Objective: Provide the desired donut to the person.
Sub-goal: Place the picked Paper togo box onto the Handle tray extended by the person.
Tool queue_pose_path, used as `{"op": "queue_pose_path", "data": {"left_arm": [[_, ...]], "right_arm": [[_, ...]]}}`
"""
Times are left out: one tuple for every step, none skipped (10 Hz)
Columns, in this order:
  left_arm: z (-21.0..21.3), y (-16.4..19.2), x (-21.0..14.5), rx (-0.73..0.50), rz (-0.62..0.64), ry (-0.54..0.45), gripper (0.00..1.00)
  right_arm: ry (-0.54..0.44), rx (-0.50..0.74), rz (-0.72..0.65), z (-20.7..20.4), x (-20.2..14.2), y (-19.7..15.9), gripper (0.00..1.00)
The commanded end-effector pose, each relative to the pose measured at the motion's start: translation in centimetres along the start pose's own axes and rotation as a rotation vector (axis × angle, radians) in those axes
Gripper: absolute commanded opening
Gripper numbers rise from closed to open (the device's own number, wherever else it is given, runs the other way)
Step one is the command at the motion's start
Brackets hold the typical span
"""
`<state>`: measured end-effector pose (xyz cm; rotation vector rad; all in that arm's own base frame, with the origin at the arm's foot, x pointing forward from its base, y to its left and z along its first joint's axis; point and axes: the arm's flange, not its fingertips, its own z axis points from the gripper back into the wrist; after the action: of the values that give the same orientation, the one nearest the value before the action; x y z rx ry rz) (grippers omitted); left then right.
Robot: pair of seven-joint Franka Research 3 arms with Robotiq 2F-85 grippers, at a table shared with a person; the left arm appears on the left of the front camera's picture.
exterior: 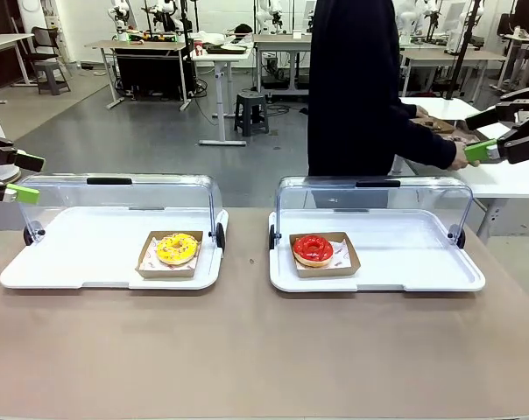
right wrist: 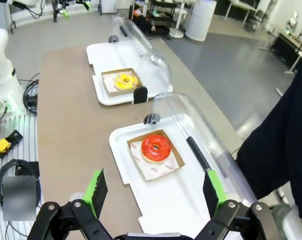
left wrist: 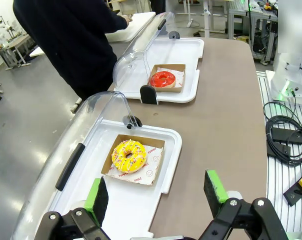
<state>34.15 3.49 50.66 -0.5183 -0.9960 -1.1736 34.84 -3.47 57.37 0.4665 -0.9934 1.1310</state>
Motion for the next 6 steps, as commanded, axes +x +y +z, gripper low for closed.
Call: {"op": "queue_pose_path", "data": {"left_arm": [[0.0, -0.05, -0.1, -0.003, -0.007, -0.014, 1.0], [0.0, -0.05, -0.1, -0.003, -0.007, -0.014, 1.0], [0.0, -0.05, -0.1, -0.003, -0.007, -0.014, 1.0], [0.0, -0.05, -0.1, -0.003, -0.007, -0.014, 1.0], [0.0, -0.05, -0.1, -0.003, -0.007, -0.014, 1.0], [0.0, -0.05, -0.1, -0.003, -0.007, -0.014, 1.0]], "right_arm": [[-0.012, 0.004, 0.009, -0.08, 0.11, 0.05, 1.0], [-0.012, 0.004, 0.009, -0.08, 0.11, 0.05, 1.0], [-0.012, 0.004, 0.009, -0.08, 0.11, 0.05, 1.0], [-0.012, 0.004, 0.009, -0.08, 0.11, 0.05, 1.0], [-0.012, 0.004, 0.009, -0.08, 0.11, 0.05, 1.0], [-0.012, 0.004, 0.009, -0.08, 0.11, 0.05, 1.0]]}}
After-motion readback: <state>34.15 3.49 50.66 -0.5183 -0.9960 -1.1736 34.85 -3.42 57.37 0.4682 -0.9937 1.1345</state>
